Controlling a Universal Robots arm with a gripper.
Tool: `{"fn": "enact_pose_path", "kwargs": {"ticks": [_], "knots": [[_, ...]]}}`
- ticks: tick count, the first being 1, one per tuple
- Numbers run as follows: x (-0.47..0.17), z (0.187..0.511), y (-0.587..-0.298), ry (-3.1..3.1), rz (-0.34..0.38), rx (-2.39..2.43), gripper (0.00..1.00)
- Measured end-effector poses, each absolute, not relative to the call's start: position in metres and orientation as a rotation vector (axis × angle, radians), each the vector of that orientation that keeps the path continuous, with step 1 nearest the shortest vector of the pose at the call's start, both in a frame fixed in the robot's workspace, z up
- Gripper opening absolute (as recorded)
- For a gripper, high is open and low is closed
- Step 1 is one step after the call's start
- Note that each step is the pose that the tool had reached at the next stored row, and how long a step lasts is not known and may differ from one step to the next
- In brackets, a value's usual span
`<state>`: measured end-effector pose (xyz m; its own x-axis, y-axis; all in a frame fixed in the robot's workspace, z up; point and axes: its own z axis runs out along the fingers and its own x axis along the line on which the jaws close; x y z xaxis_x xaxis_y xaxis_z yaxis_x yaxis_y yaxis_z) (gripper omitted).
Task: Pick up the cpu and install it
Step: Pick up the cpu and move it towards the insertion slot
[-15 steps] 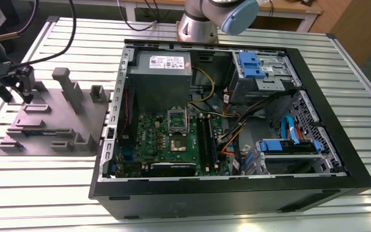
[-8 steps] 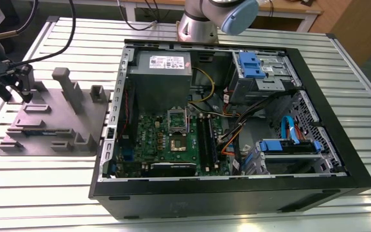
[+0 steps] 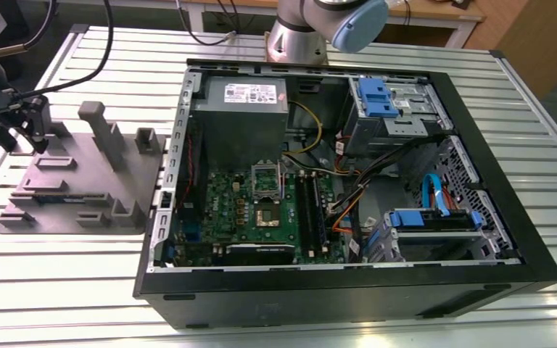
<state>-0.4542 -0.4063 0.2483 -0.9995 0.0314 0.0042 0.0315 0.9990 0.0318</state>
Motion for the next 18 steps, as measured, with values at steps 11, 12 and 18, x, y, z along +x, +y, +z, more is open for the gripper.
{"fn": "enact_pose_path", "kwargs": {"ticks": [11,12,18], "knots": [[-0.4542,0.2515,-0.4063,-3.137,-0.050,-0.049,0.47],[-0.4542,0.2516,-0.4063,-3.137,-0.050,-0.049,0.47],[-0.4543,0.2529,-0.4063,-3.137,-0.050,-0.049,0.47]]}}
